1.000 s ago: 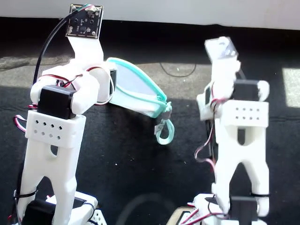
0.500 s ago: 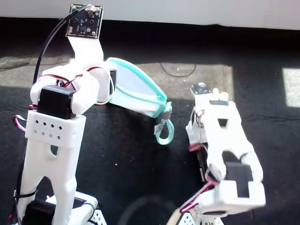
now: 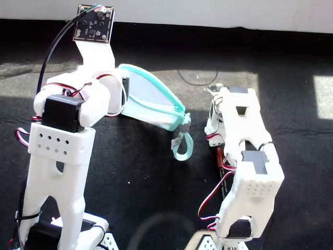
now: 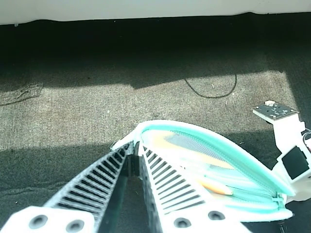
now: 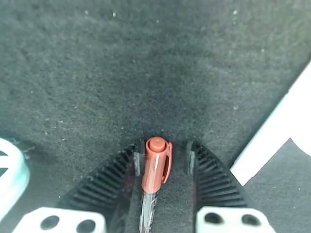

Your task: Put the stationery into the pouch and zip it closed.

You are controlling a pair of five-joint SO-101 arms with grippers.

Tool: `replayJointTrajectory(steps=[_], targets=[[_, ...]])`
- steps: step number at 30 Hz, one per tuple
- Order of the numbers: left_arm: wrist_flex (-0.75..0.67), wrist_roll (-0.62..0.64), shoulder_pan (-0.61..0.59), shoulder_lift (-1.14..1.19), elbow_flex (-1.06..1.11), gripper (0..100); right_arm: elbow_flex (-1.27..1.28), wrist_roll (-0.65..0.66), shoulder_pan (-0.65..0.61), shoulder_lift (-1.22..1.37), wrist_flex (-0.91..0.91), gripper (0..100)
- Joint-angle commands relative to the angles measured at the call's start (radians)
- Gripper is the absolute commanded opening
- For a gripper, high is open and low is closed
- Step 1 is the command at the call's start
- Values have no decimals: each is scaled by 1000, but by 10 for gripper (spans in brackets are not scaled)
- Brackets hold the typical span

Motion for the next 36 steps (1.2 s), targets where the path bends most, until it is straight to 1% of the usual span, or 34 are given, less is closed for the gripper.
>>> replayJointTrajectory(steps=[1,4,7,9,13,15,17,18,20,21,25,29,32,34,36], targets=[[0,5,2,16,35,10,-31,-5,-7,5,12,129],[0,5,1,16,35,10,-30,-3,-8,5,19,94],[0,5,1,16,35,10,7,-3,-13,5,18,95],[0,5,1,16,35,10,59,-3,-39,5,10,95],[0,5,1,16,35,10,173,-11,-81,4,-88,95],[2,5,1,16,35,10,206,-11,-84,4,-142,95],[3,5,1,16,35,10,213,-12,-76,2,-153,88],[3,5,1,16,35,10,208,-12,-70,1,-157,70],[3,5,1,16,35,10,183,-12,-38,-13,-153,0],[3,5,1,18,35,10,171,-12,-21,-44,-151,11],[5,5,1,18,35,10,159,-12,27,-309,-108,5],[2,5,1,18,35,10,131,-12,8,-705,-44,5],[6,5,1,18,35,10,76,-14,-21,-966,-58,5],[6,5,1,18,35,10,35,-64,-68,-1086,-91,5],[5,5,1,18,35,10,-5,-144,-108,-1161,-136,5]])
